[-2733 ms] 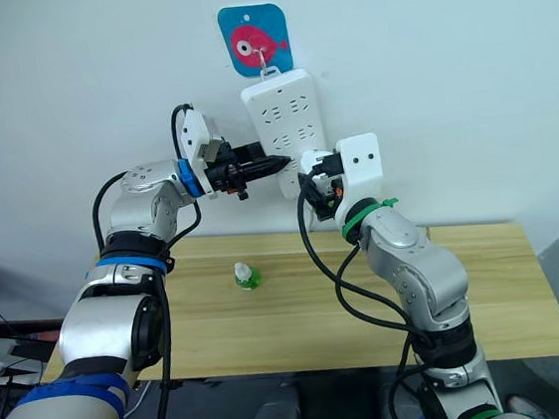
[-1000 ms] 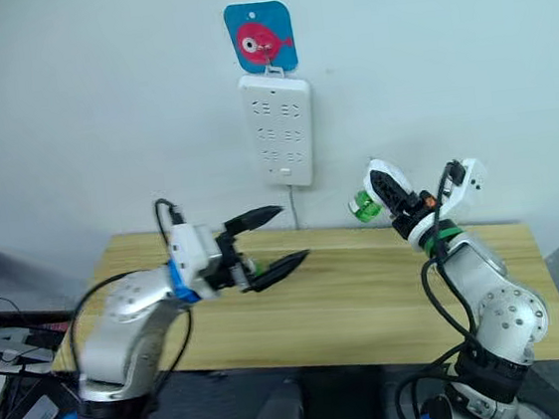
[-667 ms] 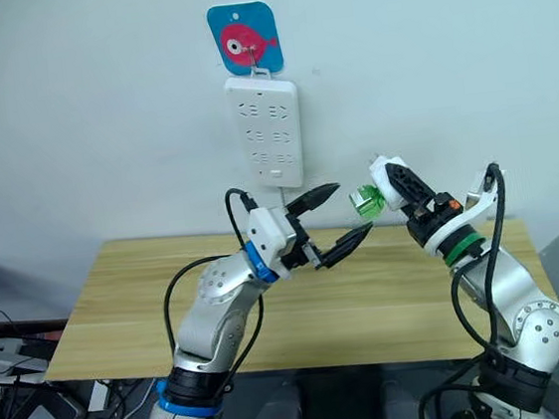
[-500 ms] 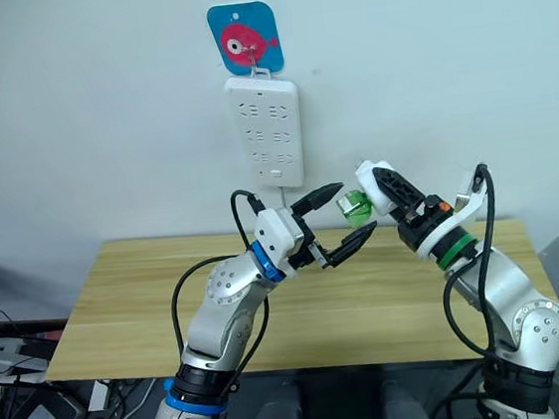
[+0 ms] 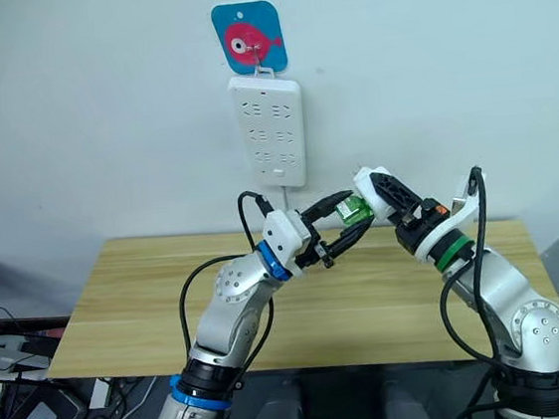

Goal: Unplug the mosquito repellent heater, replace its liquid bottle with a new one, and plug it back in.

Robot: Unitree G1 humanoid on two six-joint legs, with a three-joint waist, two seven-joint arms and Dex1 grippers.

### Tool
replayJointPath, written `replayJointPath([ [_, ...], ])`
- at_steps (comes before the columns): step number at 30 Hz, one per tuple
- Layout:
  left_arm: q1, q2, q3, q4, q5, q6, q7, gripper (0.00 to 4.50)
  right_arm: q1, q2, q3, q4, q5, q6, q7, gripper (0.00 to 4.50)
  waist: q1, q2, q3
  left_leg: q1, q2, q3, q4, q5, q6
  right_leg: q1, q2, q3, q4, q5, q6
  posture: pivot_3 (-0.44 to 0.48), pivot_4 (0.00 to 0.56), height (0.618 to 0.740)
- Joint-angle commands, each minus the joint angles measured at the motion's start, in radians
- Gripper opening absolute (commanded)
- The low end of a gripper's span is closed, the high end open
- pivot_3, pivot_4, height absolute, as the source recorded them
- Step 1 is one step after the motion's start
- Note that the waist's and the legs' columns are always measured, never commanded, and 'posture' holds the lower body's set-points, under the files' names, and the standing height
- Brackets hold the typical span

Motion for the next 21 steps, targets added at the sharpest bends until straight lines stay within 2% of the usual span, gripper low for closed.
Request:
replayJointPath([
  [1, 0.002, -0.002, -0.001, -0.039, -0.009, -0.016, -0.001, 2.27, 0.006, -0.017, 0.002, -0.048, 0.029, -0.034, 0.028, 2.96, 0.0, 0.0, 0.0, 0.0, 0.0, 0.0, 0.0, 0.0, 0.0, 0.0, 0.0, 0.0, 0.0, 0.0, 0.0, 0.313, 0.207, 0.74],
  [21, 0.007, 0.011, -0.018, -0.033, 0.015, 0.002, 0.004, 2.27, -0.002, -0.069, 0.063, -0.087, 0.041, -0.092, 0.026, 2.96, 0.0, 0.0, 0.0, 0.0, 0.0, 0.0, 0.0, 0.0, 0.0, 0.0, 0.0, 0.0, 0.0, 0.0, 0.0, 0.304, 0.2, 0.74],
])
